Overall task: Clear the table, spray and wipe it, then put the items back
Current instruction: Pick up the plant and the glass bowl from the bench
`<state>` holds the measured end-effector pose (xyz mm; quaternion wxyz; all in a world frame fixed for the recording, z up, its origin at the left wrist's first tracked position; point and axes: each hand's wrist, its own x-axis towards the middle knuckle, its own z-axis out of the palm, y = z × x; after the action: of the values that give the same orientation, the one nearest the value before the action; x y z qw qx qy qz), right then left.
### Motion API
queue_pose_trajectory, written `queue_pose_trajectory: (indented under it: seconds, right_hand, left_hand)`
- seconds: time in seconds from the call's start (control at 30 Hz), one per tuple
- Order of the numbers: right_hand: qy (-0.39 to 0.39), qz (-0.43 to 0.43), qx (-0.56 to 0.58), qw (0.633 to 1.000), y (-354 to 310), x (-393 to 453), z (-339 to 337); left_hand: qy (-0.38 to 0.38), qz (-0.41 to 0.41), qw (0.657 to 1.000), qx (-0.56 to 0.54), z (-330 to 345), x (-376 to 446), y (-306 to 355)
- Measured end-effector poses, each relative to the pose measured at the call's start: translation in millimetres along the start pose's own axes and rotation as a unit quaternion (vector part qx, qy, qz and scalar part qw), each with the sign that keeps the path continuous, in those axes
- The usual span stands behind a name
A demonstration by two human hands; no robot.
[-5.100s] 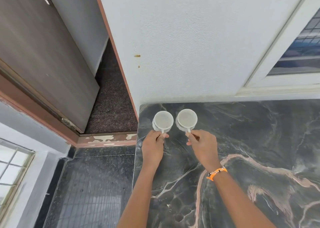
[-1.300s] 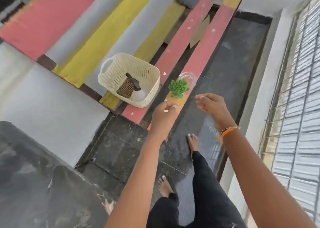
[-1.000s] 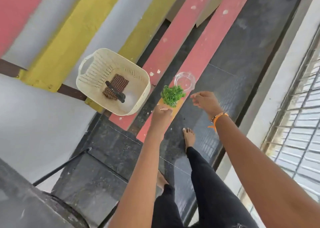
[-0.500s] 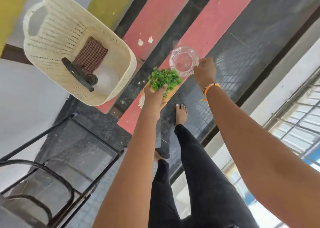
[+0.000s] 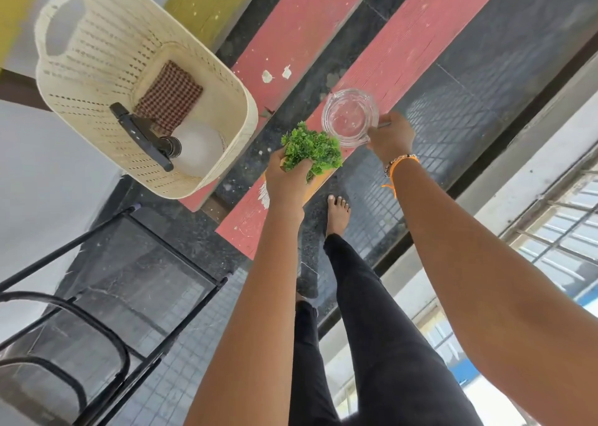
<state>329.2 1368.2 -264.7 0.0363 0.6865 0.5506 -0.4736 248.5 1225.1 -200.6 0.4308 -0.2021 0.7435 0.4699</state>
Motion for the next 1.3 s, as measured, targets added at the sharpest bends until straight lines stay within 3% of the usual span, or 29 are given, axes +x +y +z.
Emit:
queue_pose_trajectory:
  seconds: [0.17,0.5,0.9,1.3]
  right_hand:
    - [-0.009,-0.012,-0.023,1.0,4,-11,0]
    - [-0.043,0.009,0.072,0.996,27,-98,-1]
    - [-0.124,-0.12,0.155,0.973,25,-289,33]
    - [-0.263,-0.234,0.166,0.921,8,-483,114]
  left_hand:
    - [0.001,-0.005,0.999,-0.04,-11,-10,-5]
    - [0.018,0.041,0.994,-0.095,-71,-68,-12]
    - [0.105,0.14,0.973,-0.151,-235,-176,-56]
    - [0.19,0.243,0.912,-0.271,-425,-265,-101]
